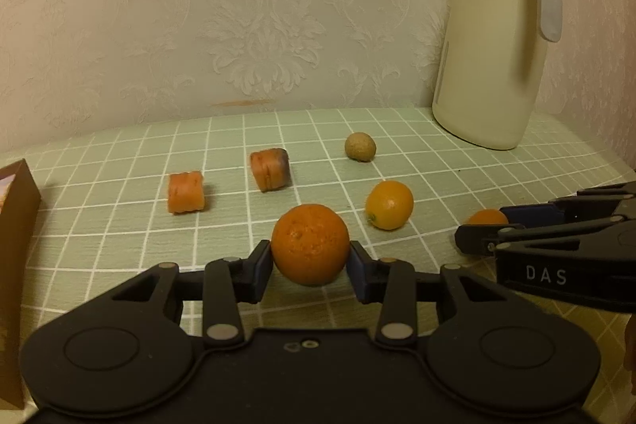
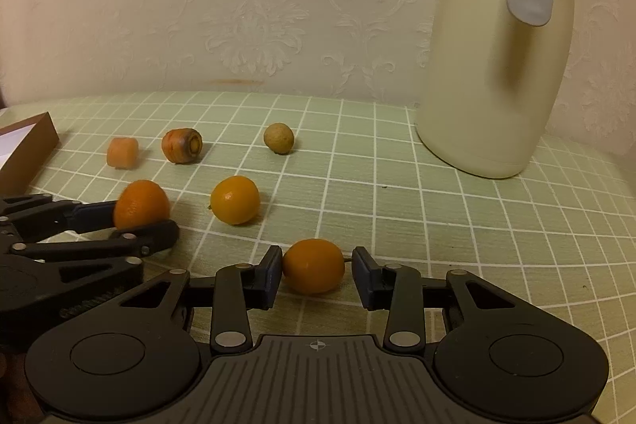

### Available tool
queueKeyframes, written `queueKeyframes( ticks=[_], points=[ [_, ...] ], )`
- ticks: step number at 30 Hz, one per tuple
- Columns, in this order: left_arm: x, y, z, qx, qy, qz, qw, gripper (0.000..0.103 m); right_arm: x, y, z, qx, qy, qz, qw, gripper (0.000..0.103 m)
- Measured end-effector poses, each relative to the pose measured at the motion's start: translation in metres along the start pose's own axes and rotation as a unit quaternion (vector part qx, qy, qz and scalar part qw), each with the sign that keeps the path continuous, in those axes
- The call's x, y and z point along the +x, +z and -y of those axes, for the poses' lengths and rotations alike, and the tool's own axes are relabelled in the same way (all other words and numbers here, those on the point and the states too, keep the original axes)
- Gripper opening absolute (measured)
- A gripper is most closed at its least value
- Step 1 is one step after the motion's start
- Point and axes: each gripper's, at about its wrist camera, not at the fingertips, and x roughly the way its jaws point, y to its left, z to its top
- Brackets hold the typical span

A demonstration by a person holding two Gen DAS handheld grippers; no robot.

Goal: Organize fruits
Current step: 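Carry both oranges over the white tray and open both tools to drop them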

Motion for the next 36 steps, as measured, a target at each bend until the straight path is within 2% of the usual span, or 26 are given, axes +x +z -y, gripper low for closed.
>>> queueKeyframes(
  ticks=[11, 25, 36],
  points=[
    [-0.046, 0.005, -0.017, -0.013, 0.006, 0.022, 0.9997, 0.03, -0.031, 0.011, -0.014, -0.001, -0.001, 0.027, 1.0, 0.039],
    [-0.105, 0.008, -0.028, -0.004, 0.014, 0.054, 0.9985, 0.03, -0.076, 0.022, -0.039, -0.009, 0.005, 0.064, 0.998, 0.039],
    [-0.177, -0.01, -0.067, -0.023, 0.043, 0.084, 0.9953, 0.03, -0.119, 0.014, -0.067, -0.054, 0.04, 0.092, 0.993, 0.039]
  ],
)
